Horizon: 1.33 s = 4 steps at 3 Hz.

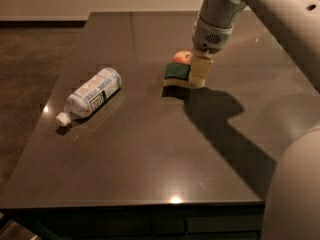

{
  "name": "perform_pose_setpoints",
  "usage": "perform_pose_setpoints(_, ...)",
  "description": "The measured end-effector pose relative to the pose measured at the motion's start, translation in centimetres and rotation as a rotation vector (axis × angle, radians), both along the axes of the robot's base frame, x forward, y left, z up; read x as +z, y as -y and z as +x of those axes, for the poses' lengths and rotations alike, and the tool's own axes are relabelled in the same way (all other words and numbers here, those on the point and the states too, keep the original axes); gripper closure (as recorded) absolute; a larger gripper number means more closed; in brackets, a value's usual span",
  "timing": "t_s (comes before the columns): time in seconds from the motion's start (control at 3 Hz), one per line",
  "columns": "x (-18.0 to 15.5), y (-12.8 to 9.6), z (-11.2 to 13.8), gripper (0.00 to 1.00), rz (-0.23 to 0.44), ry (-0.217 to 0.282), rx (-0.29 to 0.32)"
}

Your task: Move sponge near apple

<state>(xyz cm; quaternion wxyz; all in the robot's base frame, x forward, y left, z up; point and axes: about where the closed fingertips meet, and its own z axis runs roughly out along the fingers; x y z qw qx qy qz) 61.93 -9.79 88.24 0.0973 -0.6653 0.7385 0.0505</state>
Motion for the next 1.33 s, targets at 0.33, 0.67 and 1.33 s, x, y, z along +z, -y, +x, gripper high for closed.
perform_pose_setpoints(0.33, -0.7, 1.1, 0.4, 0.58, -0.006, -0.006, -0.012)
perform_pose_setpoints(0.67, -1.1, 1.7, 0.7, 0.35, -0.013, -0.007, -0.015)
perform_pose_setpoints(1.33, -1.5, 2.2, 1.4, 0.0, -0.023, 0.006, -0.023)
